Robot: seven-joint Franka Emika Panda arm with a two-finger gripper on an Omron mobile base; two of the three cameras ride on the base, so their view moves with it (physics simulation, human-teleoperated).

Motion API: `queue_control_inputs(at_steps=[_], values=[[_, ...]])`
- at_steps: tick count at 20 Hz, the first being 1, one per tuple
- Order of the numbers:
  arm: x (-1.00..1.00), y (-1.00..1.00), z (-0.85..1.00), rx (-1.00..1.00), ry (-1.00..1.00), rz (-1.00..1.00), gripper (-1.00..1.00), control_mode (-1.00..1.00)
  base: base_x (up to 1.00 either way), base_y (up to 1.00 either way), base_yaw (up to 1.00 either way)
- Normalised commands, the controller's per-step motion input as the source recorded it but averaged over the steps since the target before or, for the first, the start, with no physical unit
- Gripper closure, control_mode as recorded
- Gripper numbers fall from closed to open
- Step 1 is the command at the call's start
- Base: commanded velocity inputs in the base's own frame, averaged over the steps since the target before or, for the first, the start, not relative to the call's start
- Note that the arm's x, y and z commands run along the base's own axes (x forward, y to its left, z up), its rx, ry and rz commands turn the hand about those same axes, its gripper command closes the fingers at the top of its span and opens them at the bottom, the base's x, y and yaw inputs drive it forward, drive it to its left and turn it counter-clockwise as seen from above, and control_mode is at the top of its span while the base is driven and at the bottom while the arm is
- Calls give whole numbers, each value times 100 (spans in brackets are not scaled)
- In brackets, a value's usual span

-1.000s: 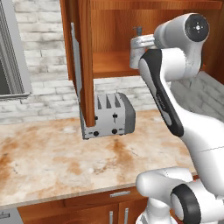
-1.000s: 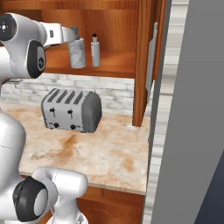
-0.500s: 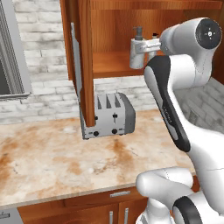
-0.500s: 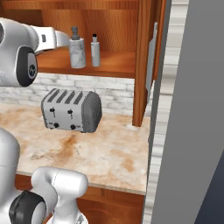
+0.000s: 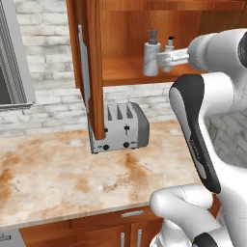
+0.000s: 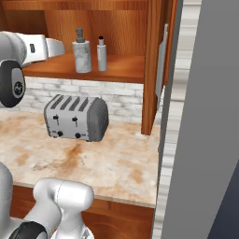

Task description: Pick up the soap dispenser and soap dispenser from the sink, and place them back in the cabinet, and close the cabinet doors.

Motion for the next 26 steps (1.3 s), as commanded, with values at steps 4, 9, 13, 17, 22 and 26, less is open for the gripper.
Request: queue_control_inputs(at_steps=[4,9,13,17,22,26], values=[[-53,3,0,0,-15,0,-100,-100,0,0,0],[-58,1,0,0,-15,0,-100,-100,0,0,0],[-39,0,0,0,-10,0,-100,-100,0,0,0],[-37,3,0,0,-7,0,-100,-100,0,0,0],[-49,22,0,0,-4,2,-100,-100,0,0,0],[-47,40,0,0,0,6,-100,-100,0,0,0]])
